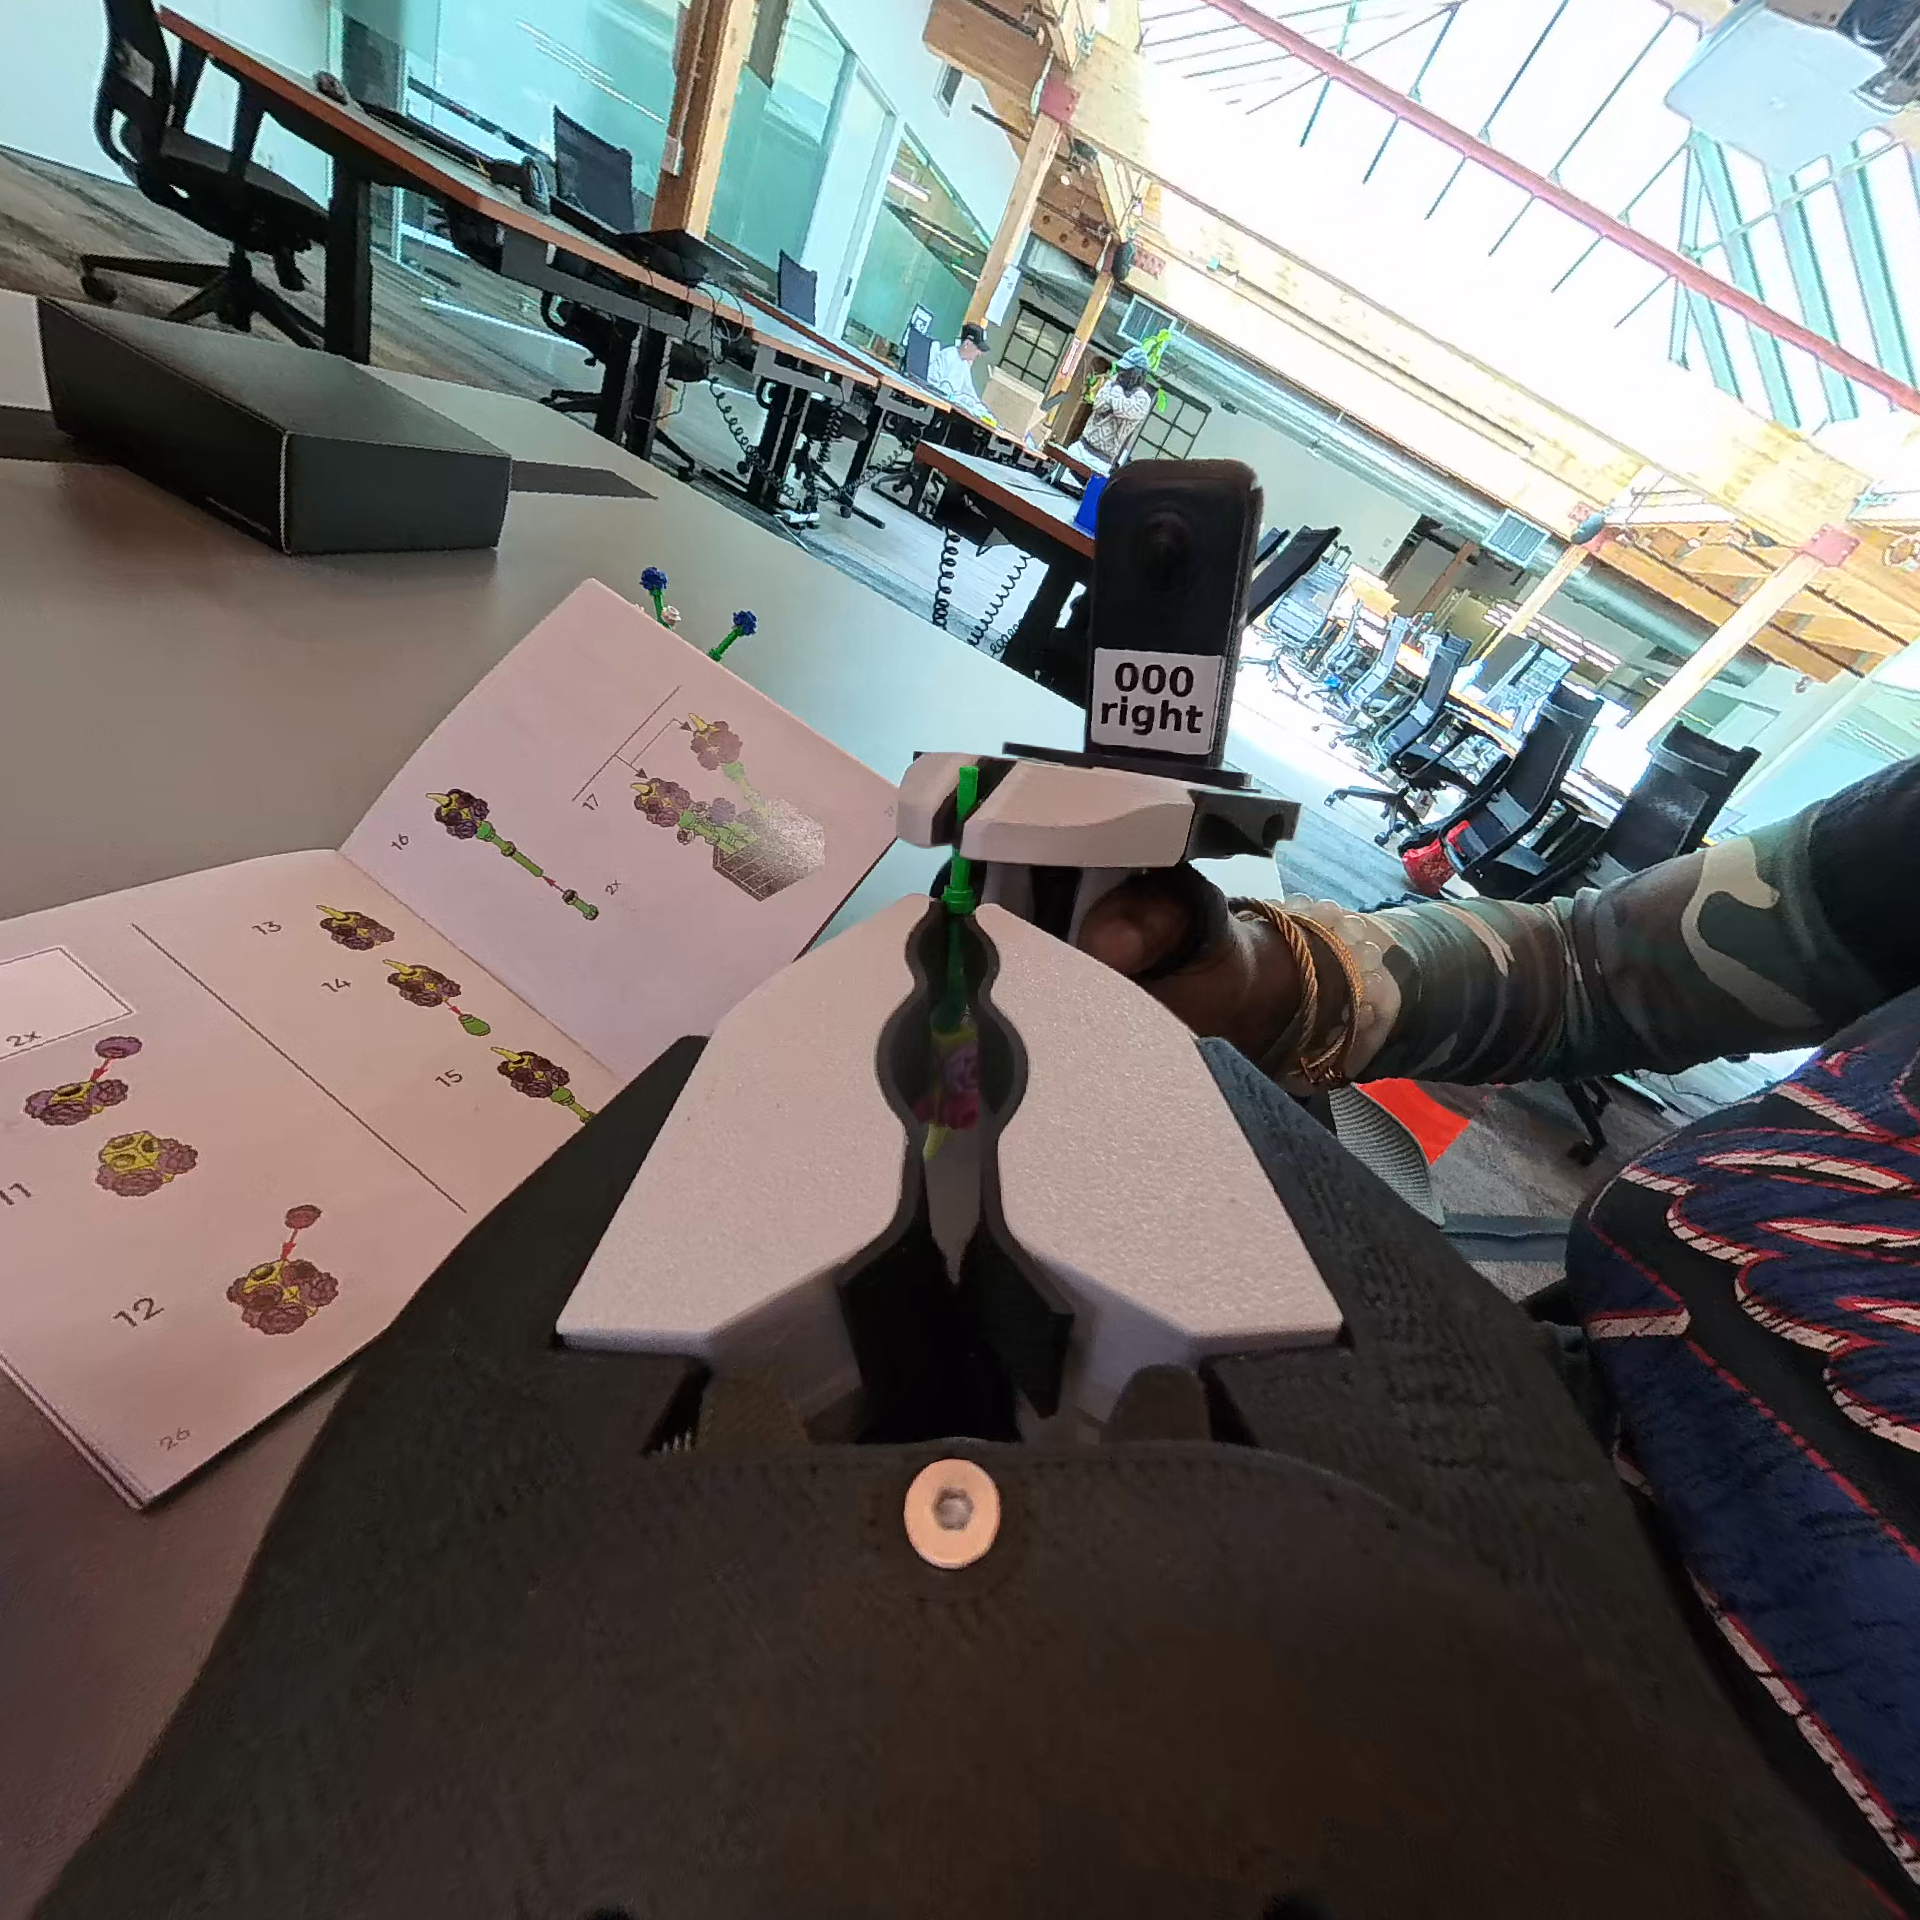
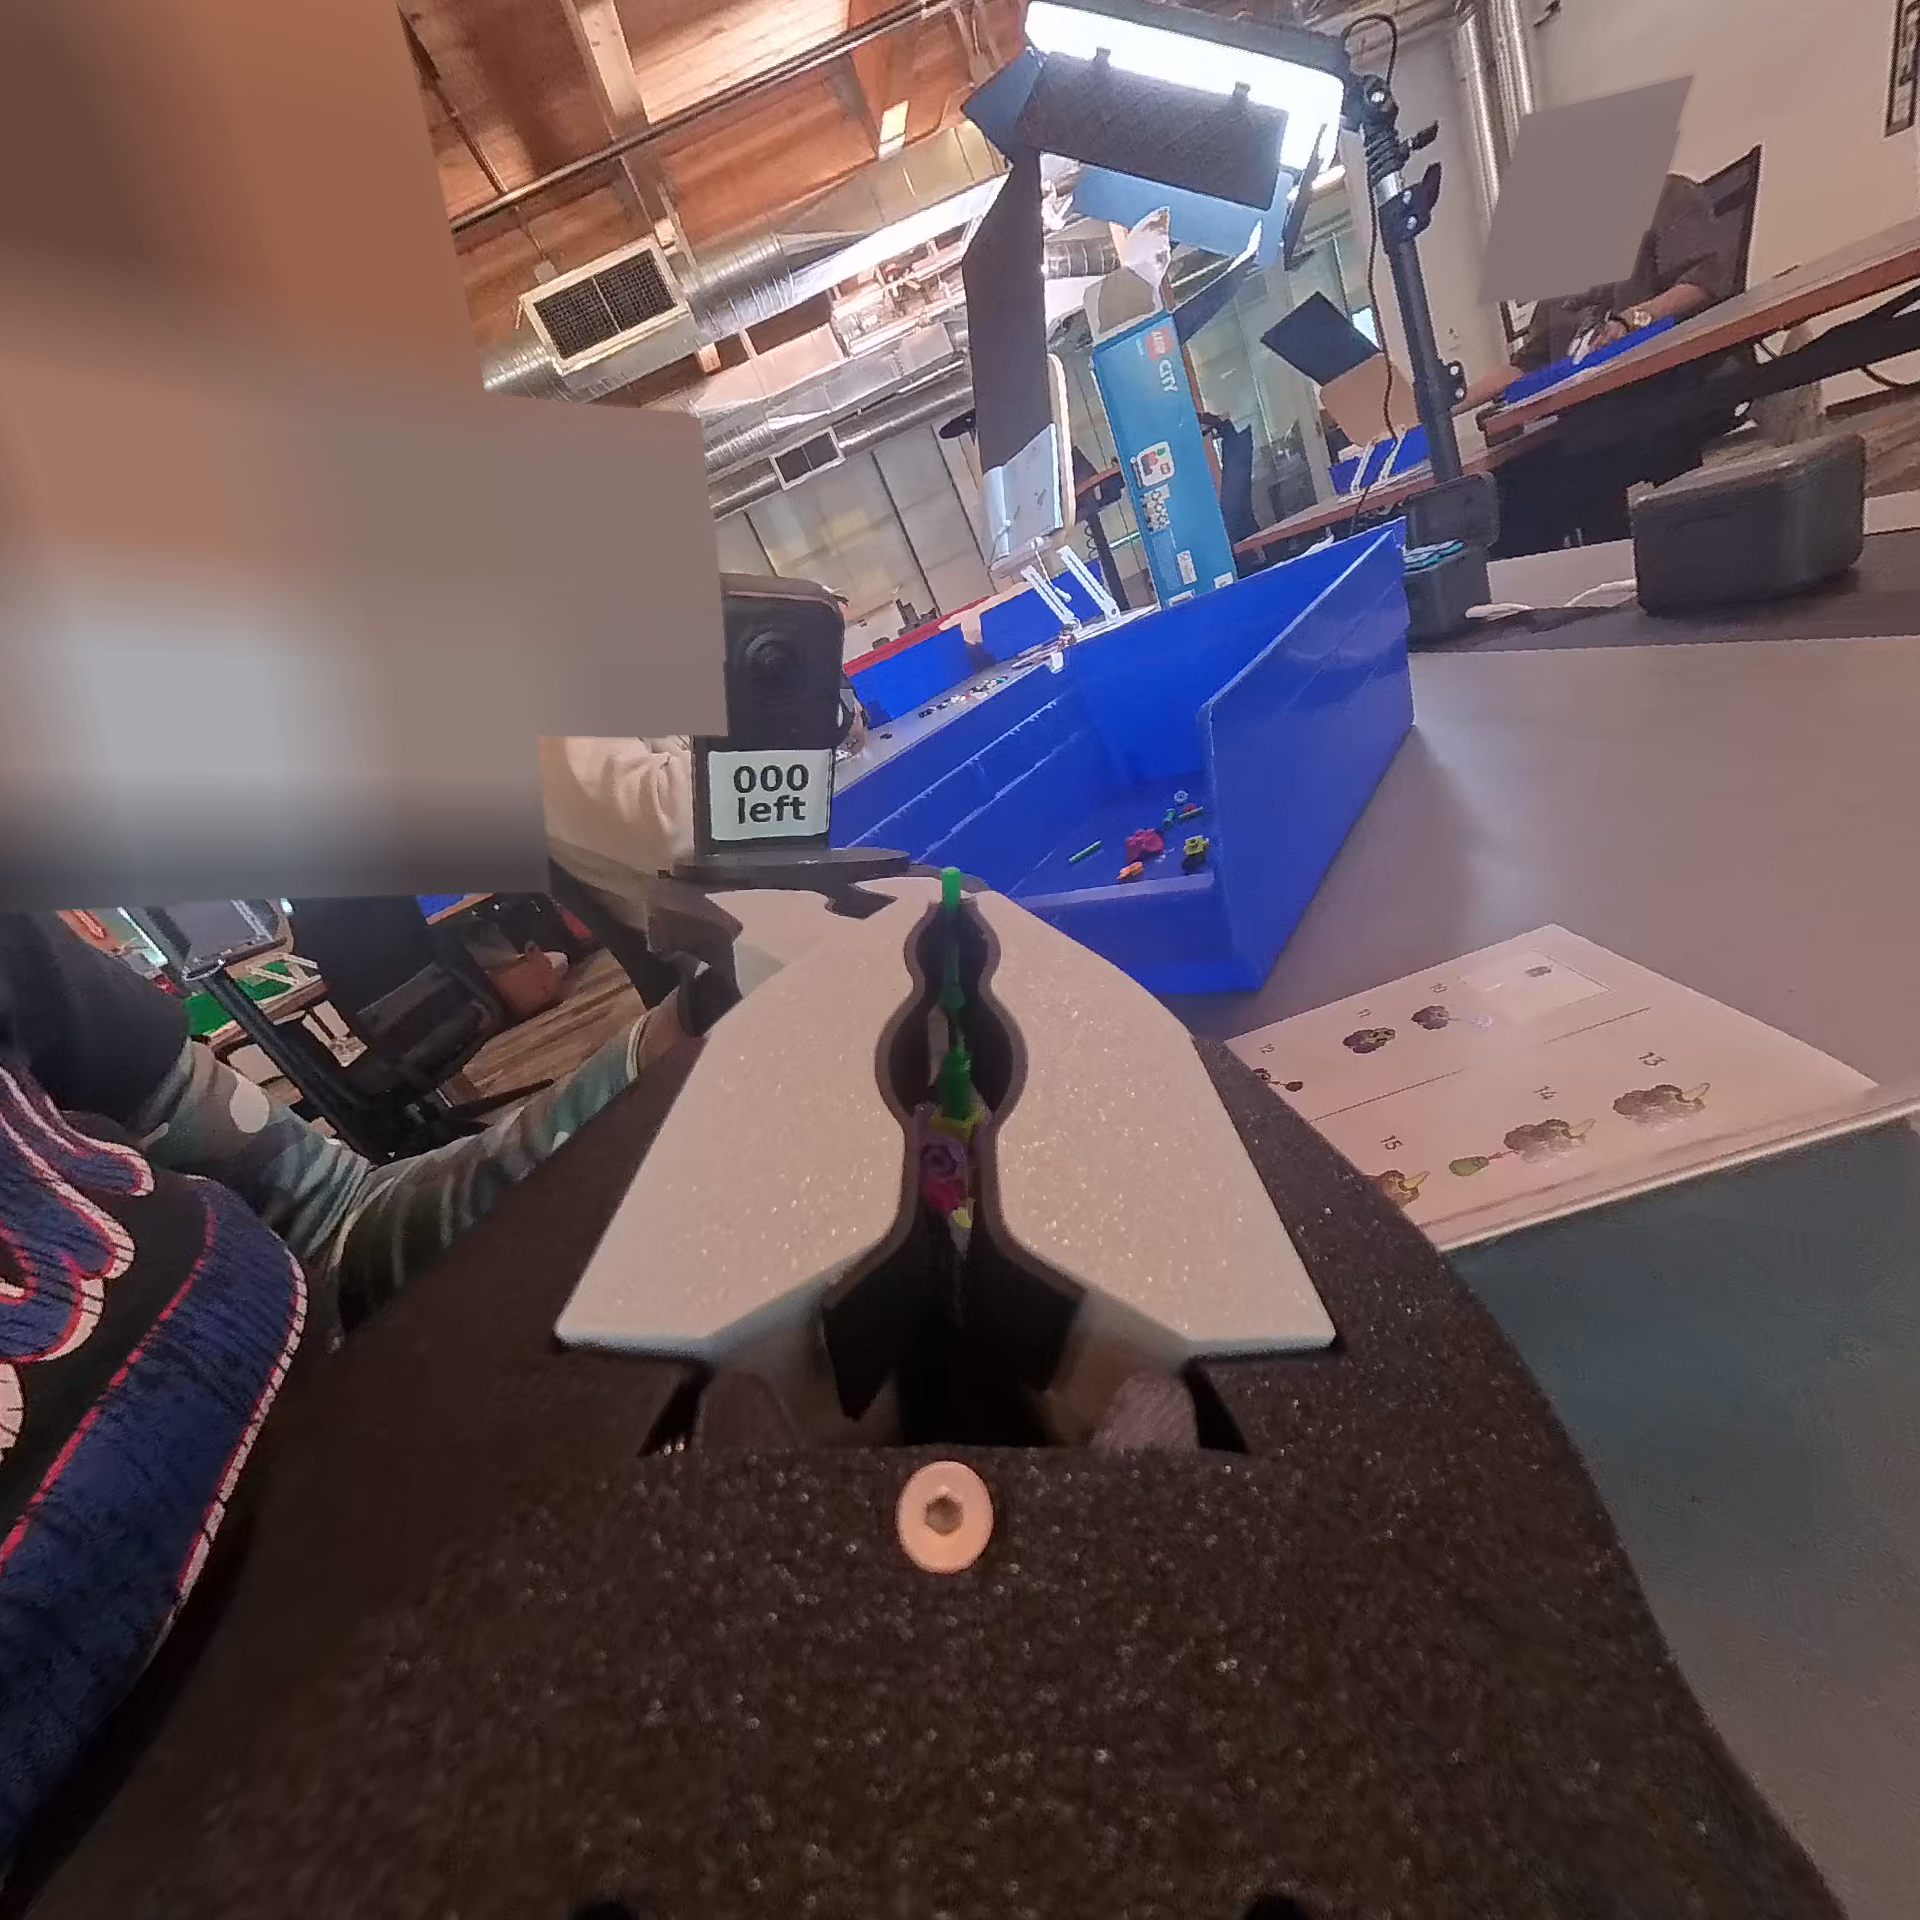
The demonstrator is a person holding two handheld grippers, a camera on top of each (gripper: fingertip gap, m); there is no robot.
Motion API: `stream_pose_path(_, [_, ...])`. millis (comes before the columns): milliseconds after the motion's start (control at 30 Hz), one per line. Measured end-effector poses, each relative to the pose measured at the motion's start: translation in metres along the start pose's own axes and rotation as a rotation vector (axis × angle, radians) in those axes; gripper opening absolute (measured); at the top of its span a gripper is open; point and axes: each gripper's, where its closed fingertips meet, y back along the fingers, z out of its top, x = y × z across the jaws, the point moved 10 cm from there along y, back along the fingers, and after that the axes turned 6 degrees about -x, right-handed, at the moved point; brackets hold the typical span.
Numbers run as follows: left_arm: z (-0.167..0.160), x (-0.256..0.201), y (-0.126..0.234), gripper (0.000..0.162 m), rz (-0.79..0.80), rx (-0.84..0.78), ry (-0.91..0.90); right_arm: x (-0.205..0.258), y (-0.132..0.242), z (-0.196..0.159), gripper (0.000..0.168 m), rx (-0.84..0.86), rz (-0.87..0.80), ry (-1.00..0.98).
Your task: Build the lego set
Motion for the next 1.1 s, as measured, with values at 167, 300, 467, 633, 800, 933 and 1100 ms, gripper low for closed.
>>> stream_pose_path(167, [-0.0004,-0.0006,-0.0003,0.0,-0.005,0.004,-0.004,0.0009,0.0009,-0.0001,0.004,0.005,0.002,0.0])
stream_pose_path(300, [-0.0006,-0.0016,-0.0006,0.0,-0.004,0.009,-0.016,0.0017,0.0019,-0.0003,0.004,0.007,-0.001,0.008])
stream_pose_path(467, [-0.001,-0.0022,-0.0008,0.0,-0.003,0.013,-0.024,0.0019,0.0023,-0.0009,0.004,0.012,0.002,0.003])
stream_pose_path(633, [-0.0013,-0.0023,-0.0014,0.0,-0.004,0.023,-0.026,0.0026,0.0011,-0.0029,0.004,0.03,0.005,0.001])
stream_pose_path(800, [-0.0003,-0.0017,-0.0005,0.001,-0.017,0.004,-0.015,0.0018,-0.0017,-0.0035,0.003,-0.01,0.015,-0.035])
stream_pose_path(933, [0.0003,-0.0001,-0.0008,0.001,-0.017,0.002,0.003,-0.0004,-0.0002,-0.0021,0.004,-0.026,0.013,-0.043])
stream_pose_path(1100, [0.0008,-0.0001,-0.0014,0.001,-0.023,0.004,0.005,-0.001,0.0027,-0.0004,0.004,-0.036,0.011,-0.058])
